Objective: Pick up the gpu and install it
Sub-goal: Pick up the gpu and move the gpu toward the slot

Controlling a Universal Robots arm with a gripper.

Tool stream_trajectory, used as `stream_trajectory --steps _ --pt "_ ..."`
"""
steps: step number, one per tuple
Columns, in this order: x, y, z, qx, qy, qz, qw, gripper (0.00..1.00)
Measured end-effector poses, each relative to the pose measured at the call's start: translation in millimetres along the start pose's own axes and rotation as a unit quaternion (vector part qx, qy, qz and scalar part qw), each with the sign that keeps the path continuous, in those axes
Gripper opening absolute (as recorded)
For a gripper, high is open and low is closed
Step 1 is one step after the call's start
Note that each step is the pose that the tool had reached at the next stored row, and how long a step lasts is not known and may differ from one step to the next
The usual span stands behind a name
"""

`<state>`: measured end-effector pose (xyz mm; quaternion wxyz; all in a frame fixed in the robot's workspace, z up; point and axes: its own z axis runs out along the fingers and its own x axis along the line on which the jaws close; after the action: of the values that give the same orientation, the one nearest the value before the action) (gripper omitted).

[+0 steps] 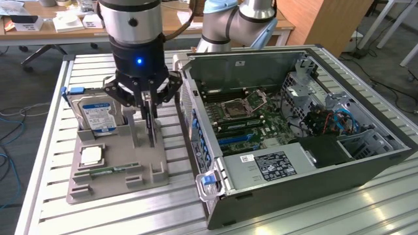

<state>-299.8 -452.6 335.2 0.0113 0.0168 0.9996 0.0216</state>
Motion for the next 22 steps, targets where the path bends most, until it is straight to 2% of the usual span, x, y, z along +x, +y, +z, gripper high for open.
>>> stream_trajectory --steps 5,13,18,22 --pt "-0.4 0.7 -15.9 0.0 0.0 0.0 1.0 0.27" --pt "-0.7 1.4 -32.6 0.0 0.0 0.0 1.0 0.27" --pt "-0.9 1.7 -39.7 0.0 0.0 0.0 1.0 0.27" --pt "-0.9 1.8 -40.7 0.0 0.0 0.0 1.0 0.27"
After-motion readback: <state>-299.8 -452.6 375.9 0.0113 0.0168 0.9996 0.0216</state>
